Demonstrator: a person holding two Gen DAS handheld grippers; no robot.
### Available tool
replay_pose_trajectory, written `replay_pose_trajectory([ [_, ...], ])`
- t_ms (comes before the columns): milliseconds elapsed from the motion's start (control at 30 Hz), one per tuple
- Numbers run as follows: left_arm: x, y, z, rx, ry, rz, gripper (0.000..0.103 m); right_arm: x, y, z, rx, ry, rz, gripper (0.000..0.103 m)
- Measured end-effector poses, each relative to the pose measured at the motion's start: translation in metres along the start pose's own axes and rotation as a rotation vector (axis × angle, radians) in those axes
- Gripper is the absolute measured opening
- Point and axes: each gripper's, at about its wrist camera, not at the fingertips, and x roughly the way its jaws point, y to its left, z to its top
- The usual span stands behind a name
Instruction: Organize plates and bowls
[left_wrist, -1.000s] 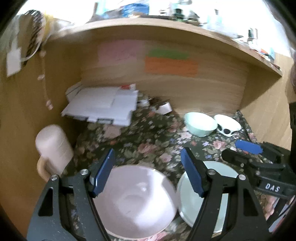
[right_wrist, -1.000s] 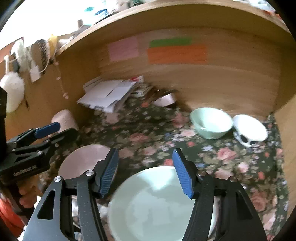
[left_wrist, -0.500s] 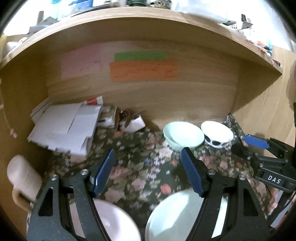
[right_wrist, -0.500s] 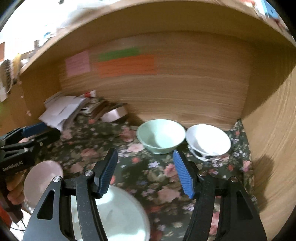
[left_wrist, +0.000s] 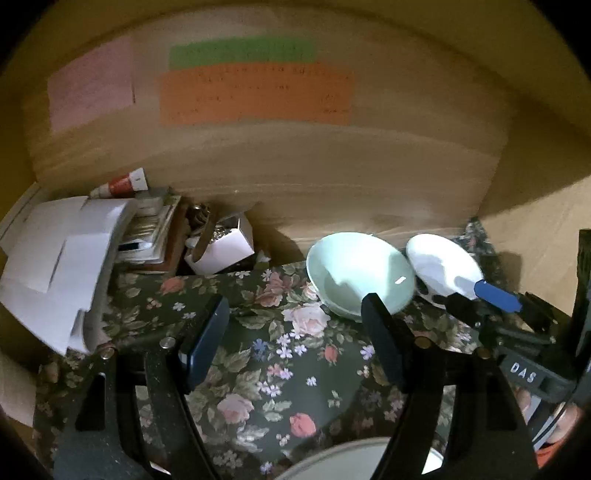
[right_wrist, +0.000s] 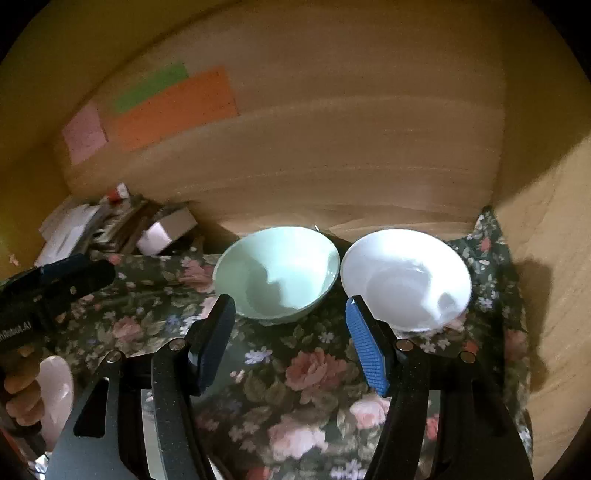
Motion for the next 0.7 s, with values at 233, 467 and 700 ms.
replay_pose_trajectory([
  [233,0.046,-0.007,0.01,0.041,0.062,0.027,0.072,0.045,-0.012,0.001,0.057,0.075,0.02,0.05],
  [467,0.08,-0.007,0.013,0.03,0.146,0.035,0.067,0.073,-0.019,0.001,0.09,0.138,0.017,0.037],
  [700,0.102,-0.013,0.015,0.044,0.2,-0.022,0.056,0.091,-0.02,-0.001,0.117,0.181,0.024,0.033],
])
